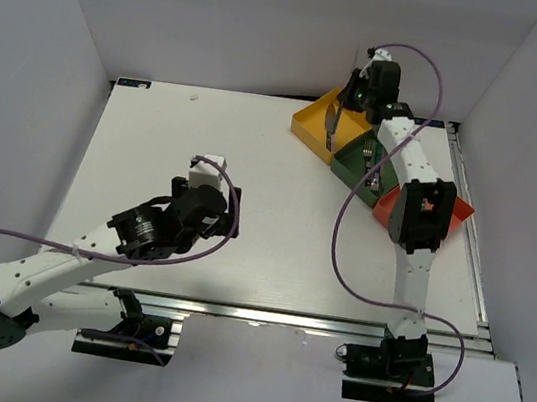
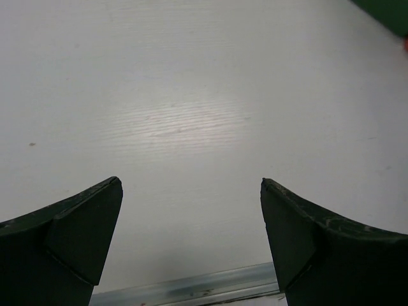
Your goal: Sort the eating utensils into containers
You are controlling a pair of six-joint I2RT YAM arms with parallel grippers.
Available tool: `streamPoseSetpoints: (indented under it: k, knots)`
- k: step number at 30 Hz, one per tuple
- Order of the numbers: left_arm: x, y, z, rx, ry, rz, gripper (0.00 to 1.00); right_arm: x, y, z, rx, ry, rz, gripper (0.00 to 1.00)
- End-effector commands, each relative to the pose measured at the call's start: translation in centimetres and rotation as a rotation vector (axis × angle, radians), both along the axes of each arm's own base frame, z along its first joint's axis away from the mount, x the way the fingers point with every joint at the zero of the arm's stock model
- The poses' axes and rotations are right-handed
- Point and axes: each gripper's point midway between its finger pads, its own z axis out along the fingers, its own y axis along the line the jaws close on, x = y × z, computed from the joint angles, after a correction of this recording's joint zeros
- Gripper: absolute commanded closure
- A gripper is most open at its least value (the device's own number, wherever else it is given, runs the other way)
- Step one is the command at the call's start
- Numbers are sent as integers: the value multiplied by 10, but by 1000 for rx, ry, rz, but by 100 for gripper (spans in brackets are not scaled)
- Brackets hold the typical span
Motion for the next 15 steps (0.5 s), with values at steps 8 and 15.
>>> streamPoseSetpoints:
  k: [8,15]
  knots:
    - [-21,46,-3,73,-43,-8,2,61,-44,-24,-73,-89,-56,100]
    - [-21,45,-4,61,-53,-12,2,55,-30,-43,-53,-52,-16,100]
